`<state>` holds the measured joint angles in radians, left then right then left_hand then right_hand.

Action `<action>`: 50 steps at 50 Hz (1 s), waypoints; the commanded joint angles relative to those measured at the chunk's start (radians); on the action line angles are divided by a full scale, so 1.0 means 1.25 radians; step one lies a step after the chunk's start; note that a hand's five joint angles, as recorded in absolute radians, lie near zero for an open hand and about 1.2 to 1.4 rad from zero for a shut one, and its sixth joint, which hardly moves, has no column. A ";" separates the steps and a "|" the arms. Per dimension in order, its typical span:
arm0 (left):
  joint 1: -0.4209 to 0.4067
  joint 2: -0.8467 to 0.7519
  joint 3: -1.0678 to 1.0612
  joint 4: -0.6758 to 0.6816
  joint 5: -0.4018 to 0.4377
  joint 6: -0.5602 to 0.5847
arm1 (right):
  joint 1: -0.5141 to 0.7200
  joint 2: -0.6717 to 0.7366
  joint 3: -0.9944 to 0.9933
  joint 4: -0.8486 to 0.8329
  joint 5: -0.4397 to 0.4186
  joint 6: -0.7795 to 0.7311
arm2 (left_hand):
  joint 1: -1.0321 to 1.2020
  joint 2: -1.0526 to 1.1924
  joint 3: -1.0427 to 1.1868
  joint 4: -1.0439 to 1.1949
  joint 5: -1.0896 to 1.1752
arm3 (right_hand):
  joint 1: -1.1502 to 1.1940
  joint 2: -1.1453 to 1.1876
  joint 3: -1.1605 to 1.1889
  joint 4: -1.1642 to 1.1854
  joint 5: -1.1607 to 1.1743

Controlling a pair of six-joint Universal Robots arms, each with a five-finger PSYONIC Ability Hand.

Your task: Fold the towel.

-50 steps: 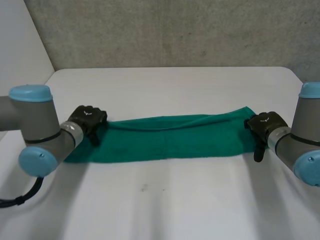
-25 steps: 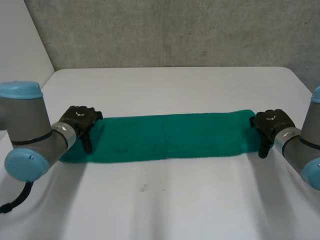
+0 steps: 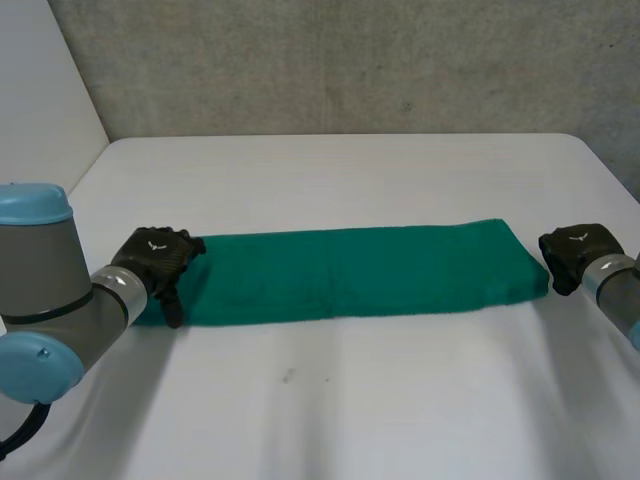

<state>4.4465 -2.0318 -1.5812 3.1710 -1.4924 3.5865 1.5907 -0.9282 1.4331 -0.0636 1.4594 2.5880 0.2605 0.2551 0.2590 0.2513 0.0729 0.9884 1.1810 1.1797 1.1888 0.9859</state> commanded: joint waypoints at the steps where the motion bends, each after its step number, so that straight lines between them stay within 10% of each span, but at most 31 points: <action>1: 0.003 0.003 -0.009 -0.001 0.000 0.000 | -0.038 0.000 -0.002 0.007 0.018 -0.008 | -0.009 -0.005 -0.008 -0.002 0.001 | 0.326 0.172 0.173 0.166 0.189; 5: 0.007 0.013 -0.021 0.000 0.001 0.000 | -0.065 -0.011 0.011 0.003 -0.009 -0.001 | -0.009 -0.005 -0.008 -0.002 0.001 | 0.255 0.101 0.102 0.095 0.117; 8: 0.005 0.018 -0.027 0.000 0.001 0.000 | -0.071 -0.023 0.032 -0.003 -0.051 0.000 | -0.009 -0.005 -0.008 -0.002 0.001 | -0.233 -0.388 -0.387 -0.394 -0.371; 15: 0.003 0.029 -0.042 0.014 0.000 -0.004 | -0.086 -0.107 0.109 -0.050 -0.246 0.029 | -0.021 -0.017 -0.020 -0.014 -0.011 | -0.354 -0.508 -0.507 -0.514 -0.492; 32: 0.004 0.049 -0.100 0.116 0.000 -0.055 | -0.076 -0.037 0.110 -0.084 -0.264 0.035 | -0.040 -0.036 -0.039 -0.033 -0.030 | -0.265 -0.419 -0.418 -0.425 -0.403; 44: 0.008 0.061 -0.120 0.157 0.000 -0.060 | -0.080 0.005 0.060 -0.076 -0.251 0.037 | -0.059 -0.054 -0.058 -0.051 -0.048 | 0.325 0.171 0.172 0.165 0.188; 50: 0.009 0.077 -0.134 0.176 0.001 -0.075 | -0.086 -0.001 0.062 -0.087 -0.233 0.048 | -0.063 -0.059 -0.062 -0.056 -0.053 | 0.326 0.172 0.173 0.166 0.189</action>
<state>4.4559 -1.9536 -1.7345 3.3682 -1.4923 3.5076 1.4890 -0.9215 1.5091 -0.1627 1.1464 2.6387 0.2304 0.2392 0.2233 0.2120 0.0527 0.9619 1.1806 1.1797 1.1880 0.8529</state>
